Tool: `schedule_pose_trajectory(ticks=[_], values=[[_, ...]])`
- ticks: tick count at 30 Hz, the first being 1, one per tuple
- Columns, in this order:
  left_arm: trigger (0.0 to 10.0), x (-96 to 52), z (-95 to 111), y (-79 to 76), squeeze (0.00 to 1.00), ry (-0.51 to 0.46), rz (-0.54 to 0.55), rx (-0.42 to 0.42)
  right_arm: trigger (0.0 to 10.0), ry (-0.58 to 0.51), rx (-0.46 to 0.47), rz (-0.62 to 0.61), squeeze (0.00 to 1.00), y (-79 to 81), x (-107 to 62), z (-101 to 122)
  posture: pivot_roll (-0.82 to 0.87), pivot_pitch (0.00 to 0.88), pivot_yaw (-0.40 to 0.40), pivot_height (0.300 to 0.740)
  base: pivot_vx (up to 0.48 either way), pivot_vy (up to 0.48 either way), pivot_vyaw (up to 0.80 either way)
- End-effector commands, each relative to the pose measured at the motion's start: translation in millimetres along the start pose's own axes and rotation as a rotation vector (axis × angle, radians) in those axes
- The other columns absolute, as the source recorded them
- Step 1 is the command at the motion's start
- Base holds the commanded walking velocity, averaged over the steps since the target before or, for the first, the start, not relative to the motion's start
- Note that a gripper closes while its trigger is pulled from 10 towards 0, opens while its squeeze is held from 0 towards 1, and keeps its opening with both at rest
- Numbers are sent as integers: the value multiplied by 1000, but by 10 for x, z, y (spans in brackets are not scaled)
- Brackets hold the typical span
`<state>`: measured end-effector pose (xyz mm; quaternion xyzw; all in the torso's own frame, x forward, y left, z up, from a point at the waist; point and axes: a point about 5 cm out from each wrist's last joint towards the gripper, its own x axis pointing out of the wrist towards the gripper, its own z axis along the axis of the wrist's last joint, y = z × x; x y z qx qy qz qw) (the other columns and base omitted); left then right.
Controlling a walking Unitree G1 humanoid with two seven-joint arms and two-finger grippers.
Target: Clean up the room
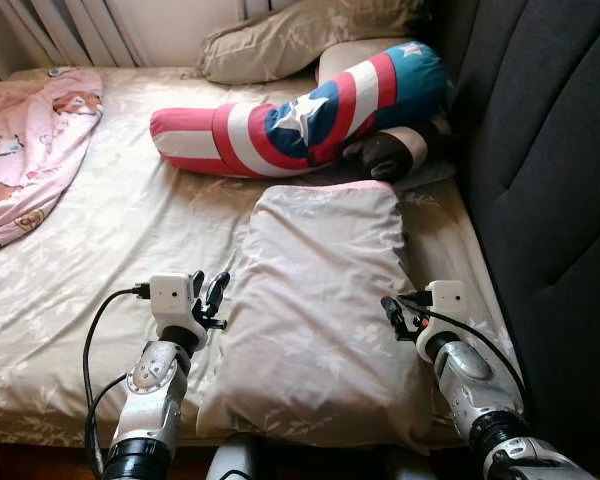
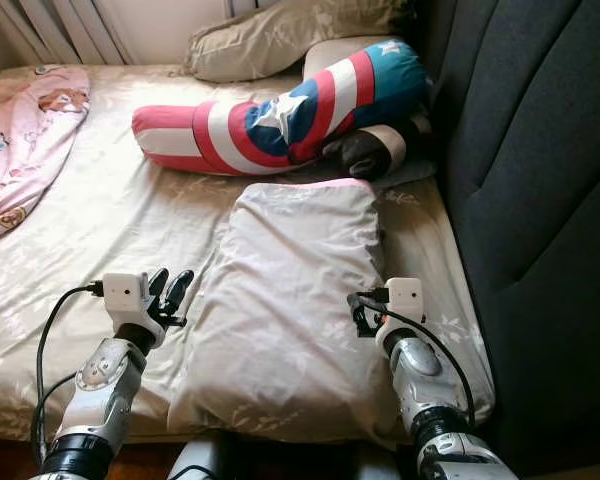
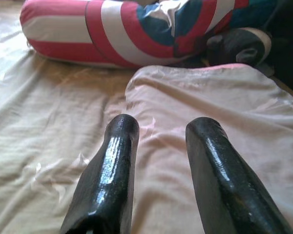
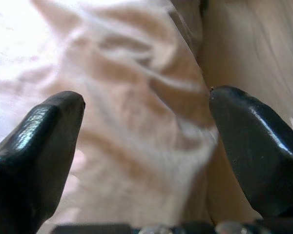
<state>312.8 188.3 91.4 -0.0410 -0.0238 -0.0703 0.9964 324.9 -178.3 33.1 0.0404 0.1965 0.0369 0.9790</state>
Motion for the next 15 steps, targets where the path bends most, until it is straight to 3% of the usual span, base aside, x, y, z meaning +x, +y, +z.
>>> schedule_pose_trajectory(ticks=[1,9,15], values=[[10000,-27,37,45,0,-1,-2,0,10000,46,-23,-56,1000,-57,5,-28,49,207,56,647,0,0,0],[10000,-48,57,70,0,18,-21,15,10000,16,34,-139,1000,-169,26,99,46,216,80,647,0,0,0],[10000,-24,85,34,0,19,-31,17,10000,47,55,-53,1000,-122,27,64,48,223,90,647,0,0,0]])
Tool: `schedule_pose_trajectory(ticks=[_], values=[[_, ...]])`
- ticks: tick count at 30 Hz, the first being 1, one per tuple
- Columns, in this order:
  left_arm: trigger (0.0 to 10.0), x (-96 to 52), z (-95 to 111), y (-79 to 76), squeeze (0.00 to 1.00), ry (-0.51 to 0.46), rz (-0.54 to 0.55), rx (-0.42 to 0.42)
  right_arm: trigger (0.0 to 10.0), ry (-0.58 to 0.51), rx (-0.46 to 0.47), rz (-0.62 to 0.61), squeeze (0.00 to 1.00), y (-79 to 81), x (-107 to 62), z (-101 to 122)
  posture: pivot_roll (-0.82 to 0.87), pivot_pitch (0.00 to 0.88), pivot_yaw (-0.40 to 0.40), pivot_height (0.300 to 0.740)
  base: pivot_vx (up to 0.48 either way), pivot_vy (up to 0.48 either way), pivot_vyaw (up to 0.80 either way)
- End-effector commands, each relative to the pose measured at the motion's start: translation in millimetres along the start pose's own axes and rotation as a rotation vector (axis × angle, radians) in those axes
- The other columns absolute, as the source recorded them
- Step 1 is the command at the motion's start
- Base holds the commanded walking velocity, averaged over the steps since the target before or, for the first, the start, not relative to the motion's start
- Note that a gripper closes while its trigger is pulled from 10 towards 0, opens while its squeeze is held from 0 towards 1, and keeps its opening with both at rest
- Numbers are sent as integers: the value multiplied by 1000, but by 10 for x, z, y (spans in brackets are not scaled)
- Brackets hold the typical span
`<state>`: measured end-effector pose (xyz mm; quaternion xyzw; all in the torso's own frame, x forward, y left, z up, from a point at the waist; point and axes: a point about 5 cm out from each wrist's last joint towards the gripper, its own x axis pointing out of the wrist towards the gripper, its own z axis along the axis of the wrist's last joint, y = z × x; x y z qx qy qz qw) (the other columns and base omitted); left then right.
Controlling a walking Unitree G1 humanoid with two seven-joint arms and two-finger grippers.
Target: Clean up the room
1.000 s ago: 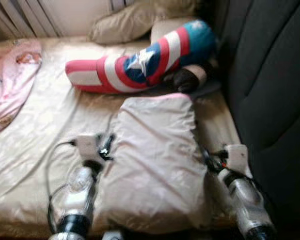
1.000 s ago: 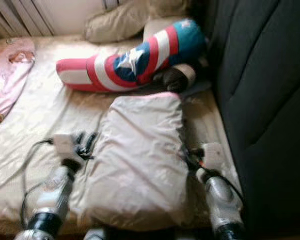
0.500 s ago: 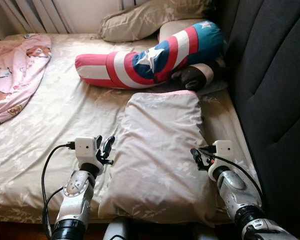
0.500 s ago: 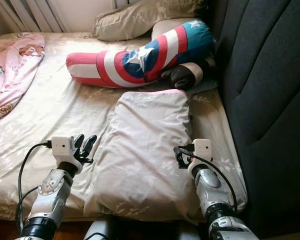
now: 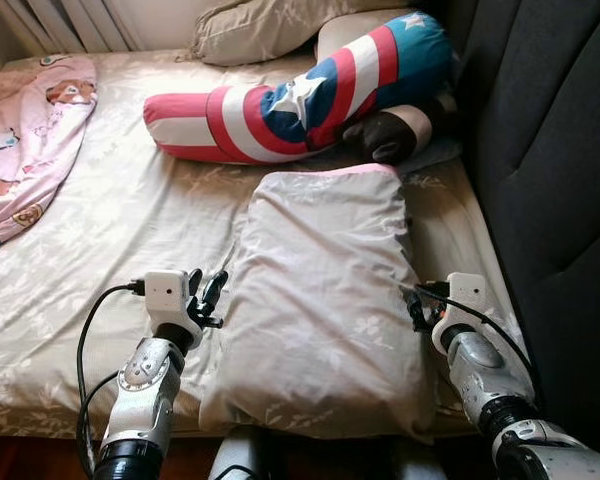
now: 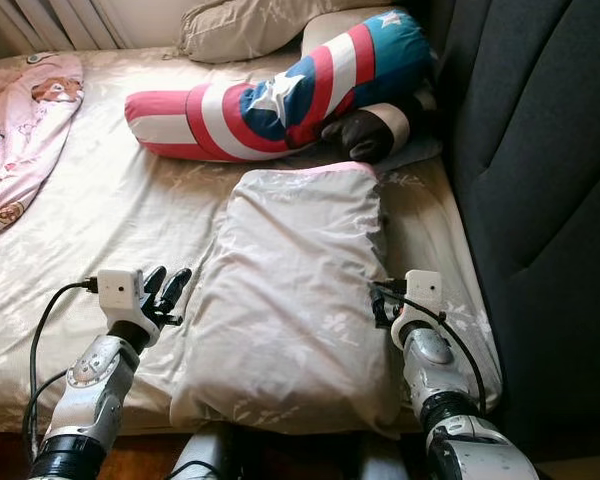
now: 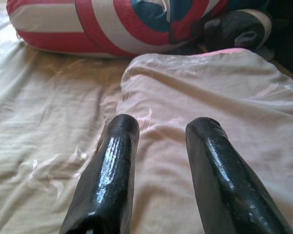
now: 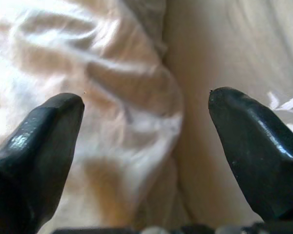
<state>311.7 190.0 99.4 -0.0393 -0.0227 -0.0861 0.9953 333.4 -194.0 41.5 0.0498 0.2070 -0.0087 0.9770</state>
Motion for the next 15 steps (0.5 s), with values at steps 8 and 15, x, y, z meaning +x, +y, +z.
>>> schedule_pose_trajectory(ticks=[8,15], values=[[10000,-20,13,12,0,17,-6,9,10000,101,86,45,0,-99,-50,-171,44,226,90,647,0,0,0],[10000,-34,32,23,0,16,-8,10,10000,162,85,80,0,-83,-79,-292,55,231,94,647,0,0,0]])
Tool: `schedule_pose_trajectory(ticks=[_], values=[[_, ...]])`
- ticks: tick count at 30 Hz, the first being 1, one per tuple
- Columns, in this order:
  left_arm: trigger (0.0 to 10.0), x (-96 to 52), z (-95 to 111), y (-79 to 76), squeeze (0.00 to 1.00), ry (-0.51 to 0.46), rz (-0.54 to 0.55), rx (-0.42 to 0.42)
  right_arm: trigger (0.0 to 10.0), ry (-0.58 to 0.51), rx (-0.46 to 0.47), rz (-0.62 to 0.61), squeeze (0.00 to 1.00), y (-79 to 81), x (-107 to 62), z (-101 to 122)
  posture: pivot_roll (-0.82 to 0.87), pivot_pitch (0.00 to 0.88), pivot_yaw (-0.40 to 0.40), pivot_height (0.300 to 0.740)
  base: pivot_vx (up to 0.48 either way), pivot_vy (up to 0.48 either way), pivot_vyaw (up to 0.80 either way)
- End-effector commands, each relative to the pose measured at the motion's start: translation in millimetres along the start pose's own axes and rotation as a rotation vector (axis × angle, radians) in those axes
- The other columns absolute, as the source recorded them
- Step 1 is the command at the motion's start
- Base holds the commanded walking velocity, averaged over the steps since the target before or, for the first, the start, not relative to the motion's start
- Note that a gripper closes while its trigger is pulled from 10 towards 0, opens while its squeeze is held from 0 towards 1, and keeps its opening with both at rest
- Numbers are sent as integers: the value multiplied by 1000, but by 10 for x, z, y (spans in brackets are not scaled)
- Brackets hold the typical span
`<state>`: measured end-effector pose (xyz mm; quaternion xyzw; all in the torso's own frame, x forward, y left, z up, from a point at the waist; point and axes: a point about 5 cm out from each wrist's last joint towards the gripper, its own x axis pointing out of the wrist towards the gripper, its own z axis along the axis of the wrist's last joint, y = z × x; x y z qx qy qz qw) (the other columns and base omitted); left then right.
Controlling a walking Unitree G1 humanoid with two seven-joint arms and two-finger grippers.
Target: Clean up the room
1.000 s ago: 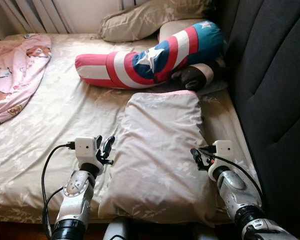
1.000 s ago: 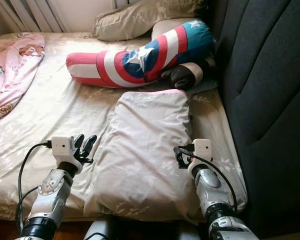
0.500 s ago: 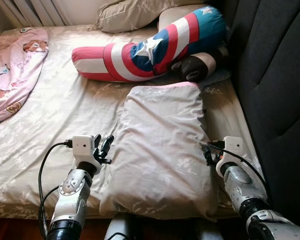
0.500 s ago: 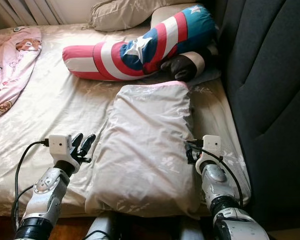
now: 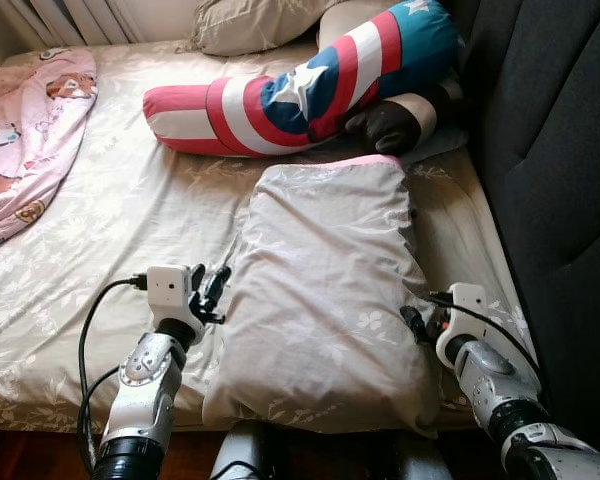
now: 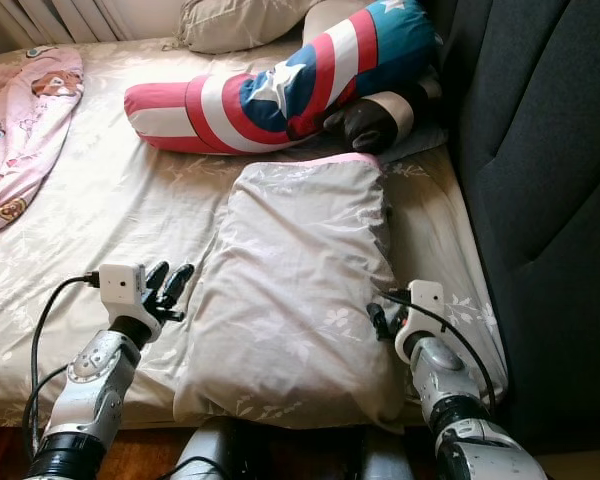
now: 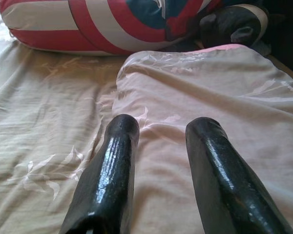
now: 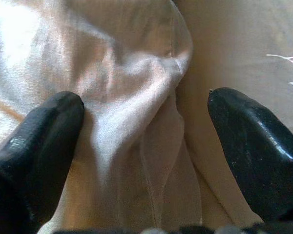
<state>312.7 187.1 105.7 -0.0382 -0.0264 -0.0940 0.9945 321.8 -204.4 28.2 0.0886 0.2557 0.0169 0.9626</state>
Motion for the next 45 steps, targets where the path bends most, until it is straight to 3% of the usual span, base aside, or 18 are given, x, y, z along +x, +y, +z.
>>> schedule_pose_trajectory(ticks=[1,11,16,24,37,38,40,41,45], values=[[10000,-53,-25,57,0,22,9,9,10000,61,37,38,0,50,-8,-144,55,231,94,647,0,0,0],[10000,-62,-5,70,0,22,9,10,10000,-16,162,172,0,220,25,-38,64,236,98,647,0,0,0],[10000,-57,2,55,0,21,3,8,10000,82,89,261,0,349,14,-205,66,236,98,647,0,0,0],[10000,-66,25,50,0,17,-1,10,10000,165,-6,230,0,376,-5,-383,75,245,99,647,0,0,0],[10000,-165,6,67,0,40,-1,14,10000,271,-11,230,0,495,-51,-657,103,282,115,647,0,0,0],[10000,-170,8,72,0,43,-1,16,3294,281,-19,219,0,494,-59,-689,107,286,117,647,0,0,0],[10000,-177,12,73,0,43,-1,16,3294,285,-26,209,0,489,-61,-702,107,288,117,647,0,0,0],[10000,-177,14,72,0,44,-2,17,0,286,-23,214,0,494,-63,-708,108,289,119,647,0,0,0],[10000,-176,-12,71,0,60,-3,17,0,290,-20,223,0,505,-71,-730,106,295,118,647,0,0,0]])
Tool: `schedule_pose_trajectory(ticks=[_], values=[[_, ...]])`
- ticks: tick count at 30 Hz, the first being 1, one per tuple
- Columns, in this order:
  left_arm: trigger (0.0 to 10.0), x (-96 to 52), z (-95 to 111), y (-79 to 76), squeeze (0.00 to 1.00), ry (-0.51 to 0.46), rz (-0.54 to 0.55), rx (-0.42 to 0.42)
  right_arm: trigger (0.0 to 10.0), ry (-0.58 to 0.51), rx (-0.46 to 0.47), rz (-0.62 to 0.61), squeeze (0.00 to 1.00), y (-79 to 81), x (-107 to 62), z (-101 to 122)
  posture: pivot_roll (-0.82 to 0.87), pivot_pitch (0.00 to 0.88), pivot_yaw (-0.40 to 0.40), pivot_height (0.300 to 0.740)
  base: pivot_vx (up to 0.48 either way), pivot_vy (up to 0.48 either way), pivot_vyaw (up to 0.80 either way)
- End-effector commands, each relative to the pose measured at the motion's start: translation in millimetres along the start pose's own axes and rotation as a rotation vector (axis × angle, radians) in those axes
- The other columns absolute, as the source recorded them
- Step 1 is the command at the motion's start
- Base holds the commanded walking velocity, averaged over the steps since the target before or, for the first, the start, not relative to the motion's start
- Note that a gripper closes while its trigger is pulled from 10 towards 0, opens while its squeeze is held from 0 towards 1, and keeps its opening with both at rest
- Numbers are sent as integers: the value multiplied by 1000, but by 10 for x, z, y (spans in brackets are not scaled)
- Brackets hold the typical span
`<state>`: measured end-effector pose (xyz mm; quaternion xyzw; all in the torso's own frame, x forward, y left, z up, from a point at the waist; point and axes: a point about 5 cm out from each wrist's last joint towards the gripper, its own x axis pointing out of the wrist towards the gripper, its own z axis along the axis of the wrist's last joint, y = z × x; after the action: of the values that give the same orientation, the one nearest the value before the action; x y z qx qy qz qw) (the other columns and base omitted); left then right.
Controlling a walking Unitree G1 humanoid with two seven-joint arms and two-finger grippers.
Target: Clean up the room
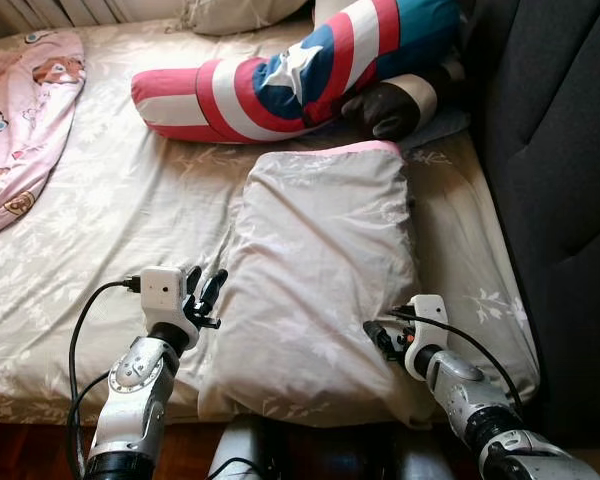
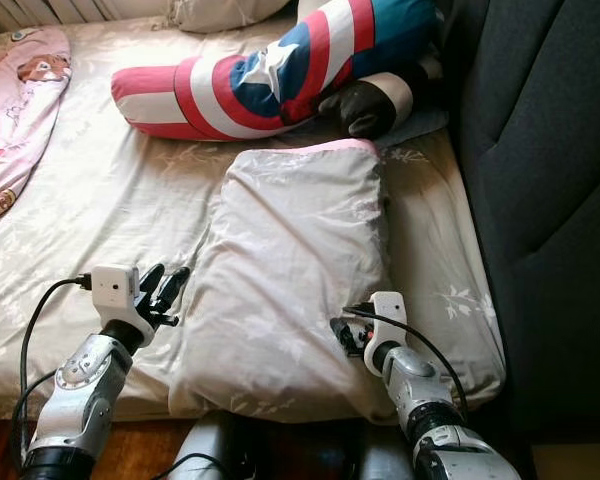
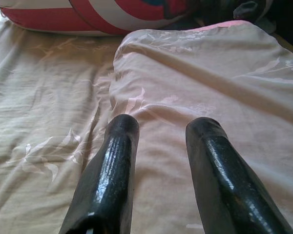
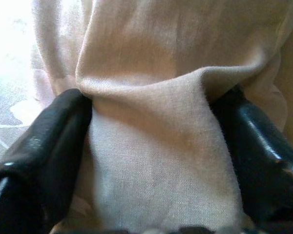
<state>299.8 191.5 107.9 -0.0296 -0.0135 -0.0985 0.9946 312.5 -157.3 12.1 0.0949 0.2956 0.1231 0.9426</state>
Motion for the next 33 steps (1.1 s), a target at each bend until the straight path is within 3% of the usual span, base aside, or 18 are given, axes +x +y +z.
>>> schedule_pose_trajectory(ticks=[1,7,14,20,21,33], values=[[10000,-44,-53,53,0,36,5,2,0,181,34,27,0,102,-39,-478,102,298,115,647,0,0,0],[10000,-9,-147,125,0,71,42,-5,0,182,33,30,0,82,-56,-507,85,312,99,647,0,0,0],[10000,83,-364,278,0,174,107,-91,0,202,20,41,0,59,-88,-576,61,332,61,647,0,0,0],[10000,131,-525,273,0,254,138,-127,0,204,14,62,0,71,-93,-588,23,345,29,647,0,0,0],[10000,148,-559,244,1000,272,132,-132,0,202,14,64,0,69,-93,-580,19,350,19,647,0,0,0],[10000,247,-587,159,1000,275,127,-139,0,196,10,94,0,90,-93,-564,-6,370,-28,647,0,0,0]])
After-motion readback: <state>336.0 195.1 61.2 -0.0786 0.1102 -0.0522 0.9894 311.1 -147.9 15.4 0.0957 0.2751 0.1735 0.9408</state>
